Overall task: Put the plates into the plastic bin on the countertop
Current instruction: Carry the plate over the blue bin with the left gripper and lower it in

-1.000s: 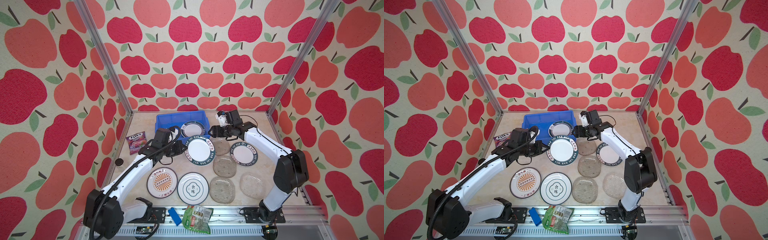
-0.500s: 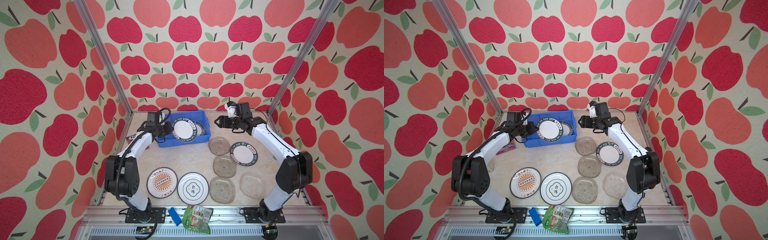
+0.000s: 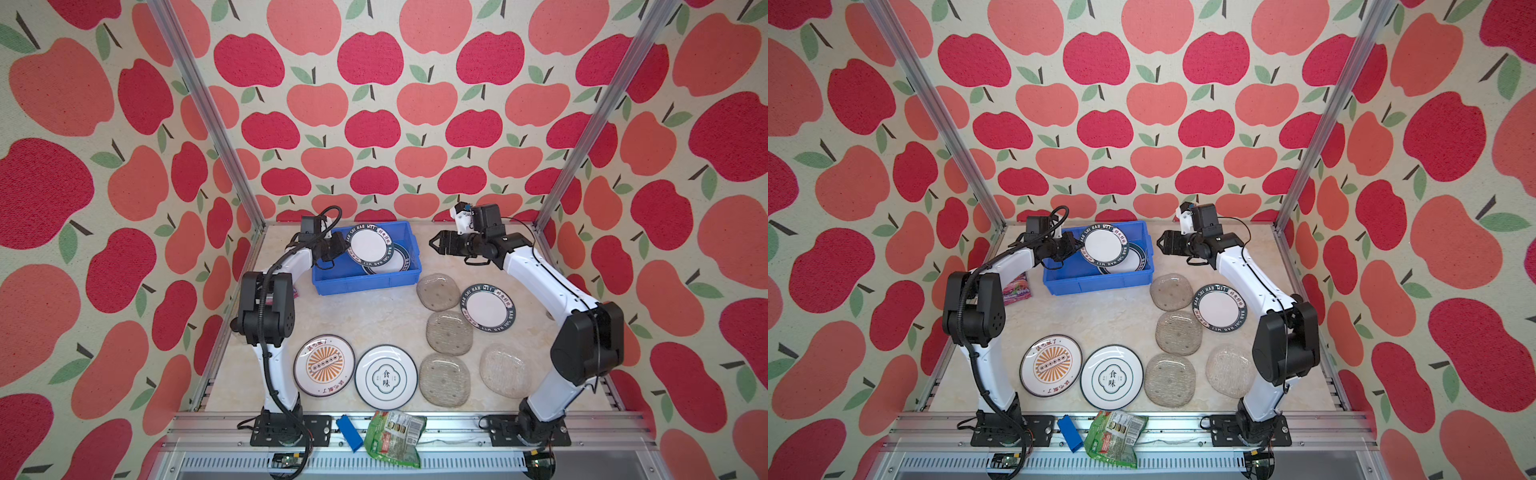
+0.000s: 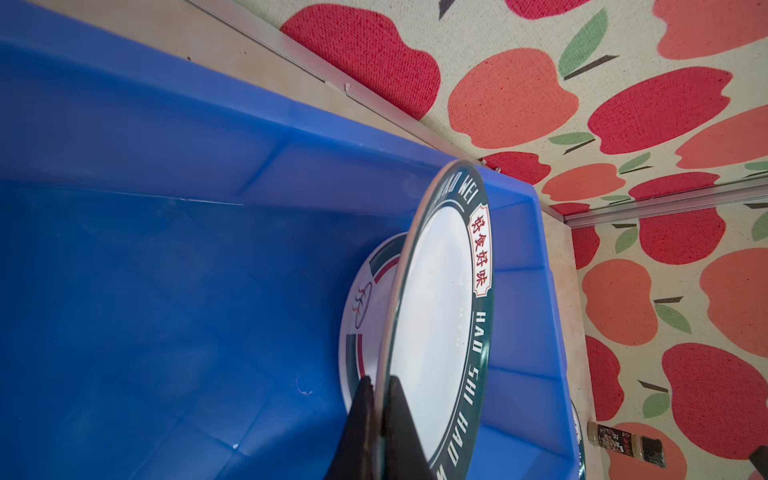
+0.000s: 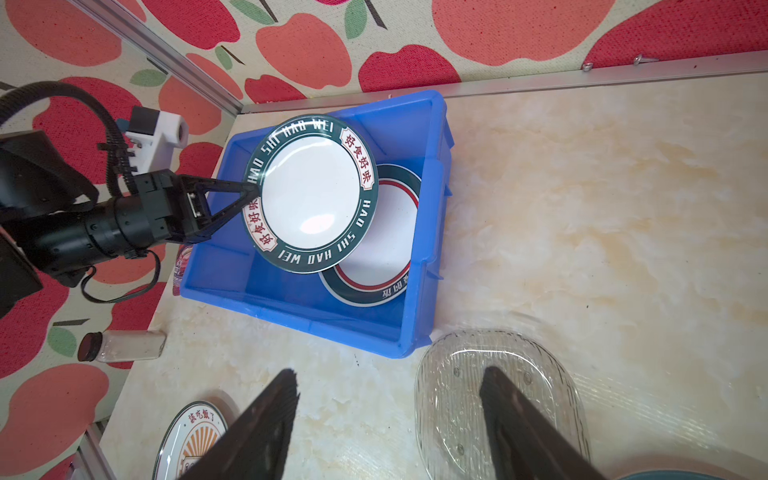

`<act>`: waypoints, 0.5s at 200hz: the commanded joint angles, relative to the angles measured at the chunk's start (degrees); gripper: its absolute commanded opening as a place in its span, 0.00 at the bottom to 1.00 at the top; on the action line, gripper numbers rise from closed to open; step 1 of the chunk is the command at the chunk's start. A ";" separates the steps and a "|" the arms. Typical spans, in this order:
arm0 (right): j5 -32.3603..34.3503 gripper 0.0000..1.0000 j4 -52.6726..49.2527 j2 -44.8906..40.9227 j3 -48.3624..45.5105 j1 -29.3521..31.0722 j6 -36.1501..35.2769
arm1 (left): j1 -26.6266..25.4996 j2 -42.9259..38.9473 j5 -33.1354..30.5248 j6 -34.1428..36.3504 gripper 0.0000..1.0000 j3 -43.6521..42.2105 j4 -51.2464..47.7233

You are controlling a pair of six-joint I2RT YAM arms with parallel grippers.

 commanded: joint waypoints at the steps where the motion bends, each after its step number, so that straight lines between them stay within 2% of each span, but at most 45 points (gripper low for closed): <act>1: -1.13 0.73 0.24 1.08 0.54 -0.43 0.67 | -1.42 2.53 3.96 -1.33 0.00 4.56 2.38; 47: -1.24 0.73 0.10 1.19 0.90 -0.51 0.35 | -3.89 7.72 4.60 -1.51 0.00 9.34 -0.01; 100: -1.05 0.73 0.02 0.64 -0.22 -0.62 0.19 | -4.62 10.65 3.99 -2.48 0.00 9.78 -0.49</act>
